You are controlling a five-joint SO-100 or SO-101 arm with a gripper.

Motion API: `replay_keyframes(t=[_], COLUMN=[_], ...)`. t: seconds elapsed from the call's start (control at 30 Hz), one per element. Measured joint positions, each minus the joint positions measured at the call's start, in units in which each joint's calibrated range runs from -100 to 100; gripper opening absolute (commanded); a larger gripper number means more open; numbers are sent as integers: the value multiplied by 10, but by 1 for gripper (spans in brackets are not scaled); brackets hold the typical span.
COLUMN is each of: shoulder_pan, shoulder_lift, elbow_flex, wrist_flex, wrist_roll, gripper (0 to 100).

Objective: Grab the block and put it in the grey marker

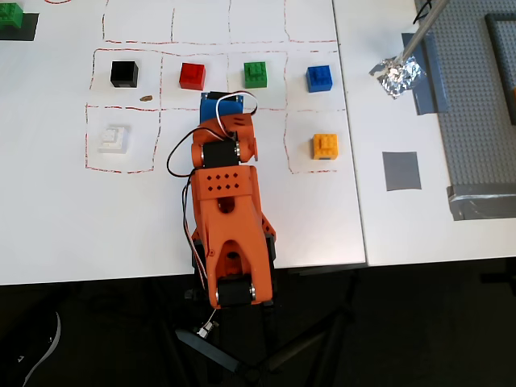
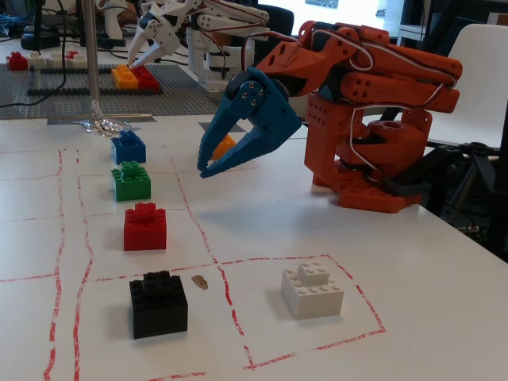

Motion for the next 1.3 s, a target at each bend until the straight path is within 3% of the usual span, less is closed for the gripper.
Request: replay_keyframes(t=[1.3], shoulder_pan=[-1], shoulder_lift=[0], elbow_flex=[0], wrist_flex=[0], wrist_roll=[7], gripper=[0])
